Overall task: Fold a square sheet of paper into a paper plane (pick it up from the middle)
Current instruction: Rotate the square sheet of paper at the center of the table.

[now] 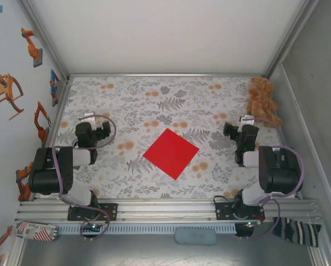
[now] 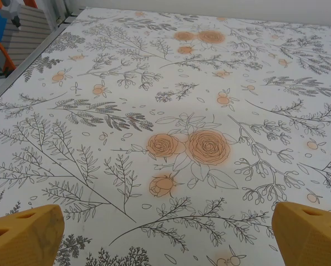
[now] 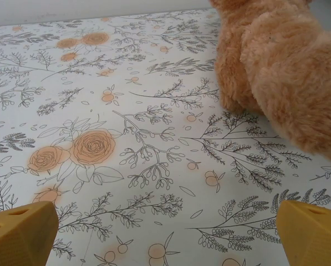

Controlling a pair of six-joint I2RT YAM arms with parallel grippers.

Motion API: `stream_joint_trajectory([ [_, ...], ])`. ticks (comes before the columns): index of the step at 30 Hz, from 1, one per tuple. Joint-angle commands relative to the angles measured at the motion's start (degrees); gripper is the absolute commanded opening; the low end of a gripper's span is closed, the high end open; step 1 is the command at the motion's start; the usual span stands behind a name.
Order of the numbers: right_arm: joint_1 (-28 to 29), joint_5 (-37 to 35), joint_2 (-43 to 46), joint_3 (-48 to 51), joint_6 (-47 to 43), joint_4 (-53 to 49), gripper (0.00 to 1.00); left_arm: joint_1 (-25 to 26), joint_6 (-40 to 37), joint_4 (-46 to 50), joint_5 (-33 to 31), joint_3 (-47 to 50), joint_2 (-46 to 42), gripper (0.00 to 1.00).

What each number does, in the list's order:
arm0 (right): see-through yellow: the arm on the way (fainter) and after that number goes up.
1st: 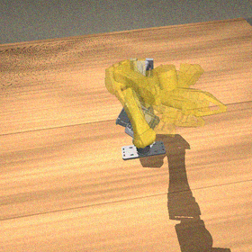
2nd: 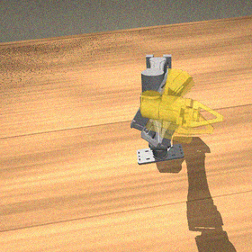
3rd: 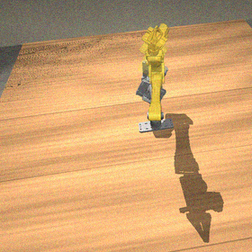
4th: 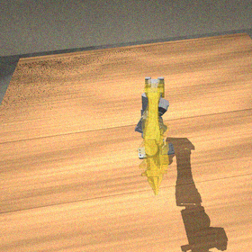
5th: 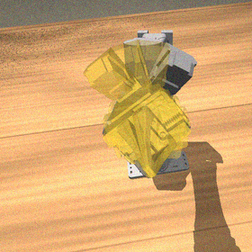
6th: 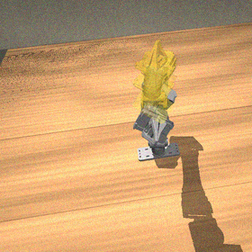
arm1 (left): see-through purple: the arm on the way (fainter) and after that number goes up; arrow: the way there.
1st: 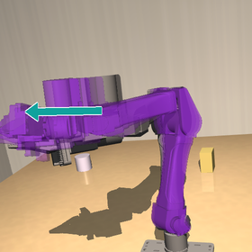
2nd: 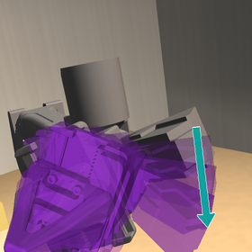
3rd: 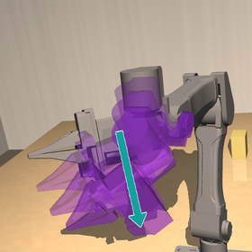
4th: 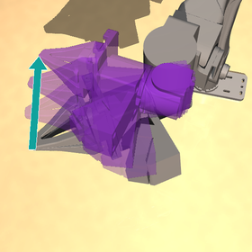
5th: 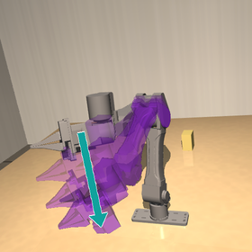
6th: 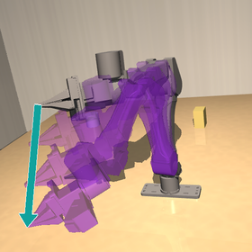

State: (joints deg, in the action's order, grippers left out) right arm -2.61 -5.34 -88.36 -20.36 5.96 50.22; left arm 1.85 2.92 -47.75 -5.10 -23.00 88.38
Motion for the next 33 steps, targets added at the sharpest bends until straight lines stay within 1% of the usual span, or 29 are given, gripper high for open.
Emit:
stream_joint_trajectory([
  [1, -0.2, 0.1, 0.0, -1.2, 0.0, 0.8, 0.99, -0.2, -0.7, -0.1, 0.0, -0.6, 0.0, 0.96],
  [29, 0.3, -0.6, 0.1, -1.3, -0.4, 0.4, 0.99, -0.3, -0.8, 0.1, 0.1, -0.6, -0.1, 0.96],
  [31, 0.4, -1.1, 1.7, -1.1, -0.3, -0.3, 0.99, -0.2, -0.7, -1.1, 0.1, 0.1, -0.4, 0.96],
  [33, 0.4, -2.2, 6.3, -1.4, -0.3, -4.9, 0.99, -0.1, -0.6, -0.6, -0.4, 0.9, -2.7, 0.96],
])
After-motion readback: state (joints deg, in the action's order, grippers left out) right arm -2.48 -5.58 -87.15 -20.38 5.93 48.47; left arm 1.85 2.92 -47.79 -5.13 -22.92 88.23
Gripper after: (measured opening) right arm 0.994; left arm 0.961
